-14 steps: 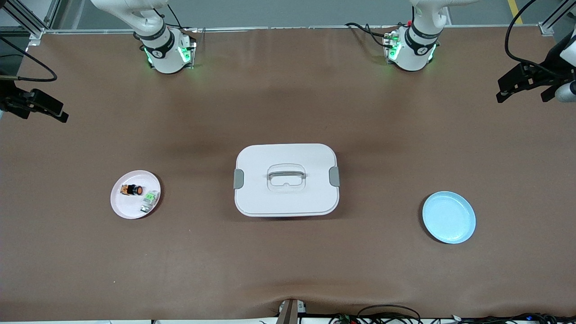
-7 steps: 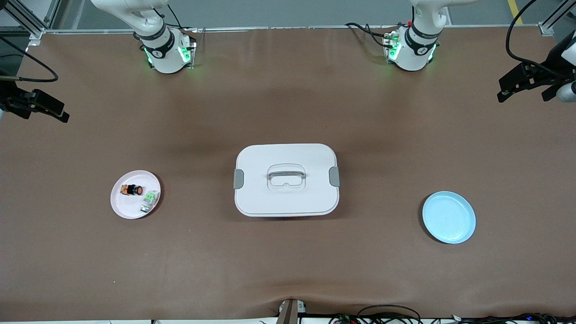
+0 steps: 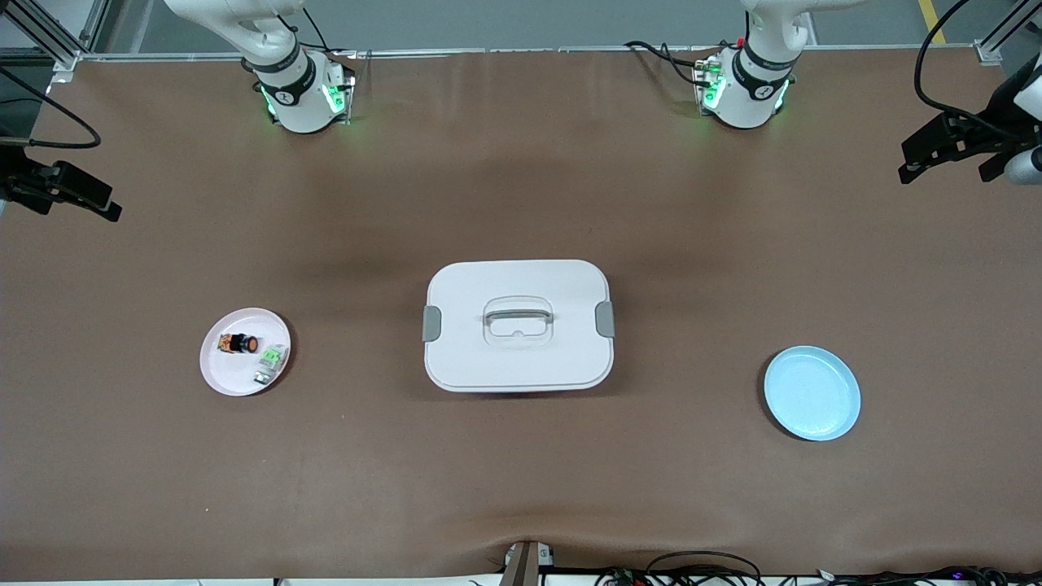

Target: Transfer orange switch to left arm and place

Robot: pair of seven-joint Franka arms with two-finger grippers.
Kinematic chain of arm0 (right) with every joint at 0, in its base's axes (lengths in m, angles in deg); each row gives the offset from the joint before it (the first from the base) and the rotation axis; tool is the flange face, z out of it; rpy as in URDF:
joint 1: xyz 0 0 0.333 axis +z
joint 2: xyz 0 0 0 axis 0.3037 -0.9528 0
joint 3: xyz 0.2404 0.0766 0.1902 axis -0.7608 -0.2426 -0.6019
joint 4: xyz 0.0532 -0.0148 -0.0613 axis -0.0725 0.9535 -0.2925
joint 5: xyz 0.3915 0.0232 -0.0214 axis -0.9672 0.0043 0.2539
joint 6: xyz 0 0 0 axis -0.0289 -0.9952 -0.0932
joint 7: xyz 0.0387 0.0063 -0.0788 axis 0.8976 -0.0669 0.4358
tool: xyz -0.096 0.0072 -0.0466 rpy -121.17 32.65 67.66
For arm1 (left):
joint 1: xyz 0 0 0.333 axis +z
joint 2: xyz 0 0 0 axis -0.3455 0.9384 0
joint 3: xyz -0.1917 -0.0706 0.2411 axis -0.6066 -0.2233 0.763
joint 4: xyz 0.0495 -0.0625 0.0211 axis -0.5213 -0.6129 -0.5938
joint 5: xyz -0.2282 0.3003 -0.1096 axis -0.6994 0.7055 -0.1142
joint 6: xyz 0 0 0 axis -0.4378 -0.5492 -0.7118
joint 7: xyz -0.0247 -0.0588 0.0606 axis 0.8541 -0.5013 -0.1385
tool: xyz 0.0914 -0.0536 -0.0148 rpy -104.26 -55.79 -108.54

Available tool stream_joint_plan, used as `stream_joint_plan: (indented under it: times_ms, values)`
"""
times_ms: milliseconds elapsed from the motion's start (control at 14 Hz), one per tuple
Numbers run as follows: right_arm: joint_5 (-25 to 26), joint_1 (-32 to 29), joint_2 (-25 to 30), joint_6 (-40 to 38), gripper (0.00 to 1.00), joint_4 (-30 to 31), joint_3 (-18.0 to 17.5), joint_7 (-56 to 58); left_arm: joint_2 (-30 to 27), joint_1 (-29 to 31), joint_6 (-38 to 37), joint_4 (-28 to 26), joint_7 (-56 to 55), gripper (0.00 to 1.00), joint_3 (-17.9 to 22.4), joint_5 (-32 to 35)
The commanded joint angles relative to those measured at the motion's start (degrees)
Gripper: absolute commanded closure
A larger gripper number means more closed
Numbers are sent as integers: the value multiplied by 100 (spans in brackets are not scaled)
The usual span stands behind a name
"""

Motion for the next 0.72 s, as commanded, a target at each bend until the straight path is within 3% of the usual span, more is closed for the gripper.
stream_joint_plan:
  times_ms: [0, 645]
  values:
    - [6, 0, 104, -56, 0, 17, -29, 43, -54, 11, -78, -14, -62, 0, -11, 29]
    - [-3, 26, 113, 67, 0, -9, -46, 43, -159, 20, -87, -155, -53, 0, -28, 29]
